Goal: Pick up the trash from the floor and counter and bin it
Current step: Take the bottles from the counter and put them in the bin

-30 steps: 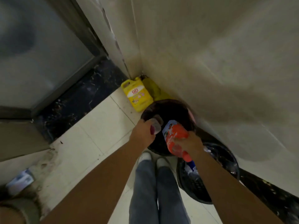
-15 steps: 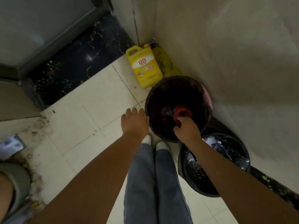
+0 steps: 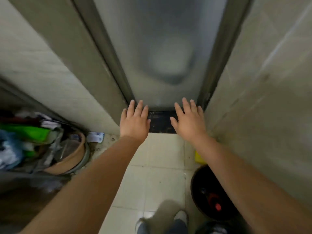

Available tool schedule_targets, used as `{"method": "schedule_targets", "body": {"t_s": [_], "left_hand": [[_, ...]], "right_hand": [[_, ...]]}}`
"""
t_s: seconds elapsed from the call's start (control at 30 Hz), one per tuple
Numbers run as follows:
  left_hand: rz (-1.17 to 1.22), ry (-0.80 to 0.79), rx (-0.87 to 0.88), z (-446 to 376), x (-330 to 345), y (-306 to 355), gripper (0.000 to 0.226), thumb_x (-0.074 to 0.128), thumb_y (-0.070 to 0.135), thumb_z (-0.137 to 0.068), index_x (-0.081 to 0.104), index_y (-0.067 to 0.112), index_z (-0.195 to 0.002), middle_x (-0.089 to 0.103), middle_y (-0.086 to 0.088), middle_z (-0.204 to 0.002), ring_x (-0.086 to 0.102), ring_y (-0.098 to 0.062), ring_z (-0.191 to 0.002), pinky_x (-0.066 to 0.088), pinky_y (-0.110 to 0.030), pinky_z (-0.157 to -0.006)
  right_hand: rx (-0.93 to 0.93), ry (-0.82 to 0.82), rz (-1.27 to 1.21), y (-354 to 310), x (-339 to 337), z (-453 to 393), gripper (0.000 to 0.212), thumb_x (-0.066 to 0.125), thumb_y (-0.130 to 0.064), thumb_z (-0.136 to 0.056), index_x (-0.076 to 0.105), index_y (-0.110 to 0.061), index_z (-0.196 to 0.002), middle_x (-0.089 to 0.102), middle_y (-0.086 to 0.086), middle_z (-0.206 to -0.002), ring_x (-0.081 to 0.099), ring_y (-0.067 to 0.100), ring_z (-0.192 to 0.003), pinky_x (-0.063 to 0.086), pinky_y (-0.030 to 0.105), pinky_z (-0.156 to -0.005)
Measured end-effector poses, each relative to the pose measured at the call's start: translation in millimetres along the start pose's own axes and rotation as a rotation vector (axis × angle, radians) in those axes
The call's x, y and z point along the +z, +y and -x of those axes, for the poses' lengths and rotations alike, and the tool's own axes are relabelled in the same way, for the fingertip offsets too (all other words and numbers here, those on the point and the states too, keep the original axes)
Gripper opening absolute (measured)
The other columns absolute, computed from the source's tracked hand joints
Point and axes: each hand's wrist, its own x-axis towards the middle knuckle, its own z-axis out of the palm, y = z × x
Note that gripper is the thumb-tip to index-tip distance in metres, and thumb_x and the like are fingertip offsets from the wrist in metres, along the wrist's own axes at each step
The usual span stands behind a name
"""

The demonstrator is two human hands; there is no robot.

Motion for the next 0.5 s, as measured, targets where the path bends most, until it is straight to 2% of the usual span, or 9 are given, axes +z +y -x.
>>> {"method": "schedule_targets", "body": {"t_s": [0.13, 0.23, 0.37, 0.5], "left_hand": [[0.030, 0.093, -0.238, 67.1, -63.8, -95.4, 0.051, 0.027, 0.029, -0.103, 0.014, 0.018, -0.151, 0.004, -0.001, -0.162, -0.001, -0.024, -0.150, 0.009, -0.041, -0.122], [0.047, 0.164, -0.420, 136.8, -91.9, -163.3, 0.052, 0.030, 0.030, -0.102, 0.016, 0.017, -0.151, 0.007, -0.002, -0.162, 0.001, -0.024, -0.150, 0.010, -0.041, -0.122], [0.065, 0.205, -0.666, 260.3, -103.4, -241.6, 0.054, 0.034, 0.033, -0.101, 0.019, 0.016, -0.150, 0.011, -0.004, -0.161, 0.005, -0.024, -0.150, 0.013, -0.042, -0.121], [0.087, 0.208, -0.878, 411.0, -95.7, -296.1, 0.054, 0.033, 0.035, -0.101, 0.019, 0.015, -0.150, 0.012, -0.006, -0.161, 0.006, -0.024, -0.150, 0.015, -0.041, -0.121]], "right_hand": [[-0.287, 0.089, 0.023, -109.1, -57.8, 11.0, 0.056, 0.033, -0.037, -0.099, 0.021, -0.014, -0.149, 0.012, 0.010, -0.160, 0.008, 0.028, -0.148, 0.008, 0.047, -0.121], [-0.488, 0.097, 0.036, -201.7, -78.3, 38.6, 0.056, 0.033, -0.038, -0.099, 0.021, -0.015, -0.149, 0.010, 0.008, -0.161, 0.007, 0.027, -0.149, 0.007, 0.045, -0.121], [-0.747, 0.088, 0.046, -324.5, -78.6, 116.0, 0.056, 0.034, -0.038, -0.098, 0.022, -0.016, -0.148, 0.013, 0.010, -0.160, 0.011, 0.028, -0.148, 0.012, 0.045, -0.120], [-0.930, 0.037, 0.051, -423.8, -58.7, 228.3, 0.056, 0.029, -0.041, -0.099, 0.021, -0.017, -0.149, 0.015, 0.008, -0.160, 0.014, 0.027, -0.147, 0.015, 0.045, -0.119]]}}
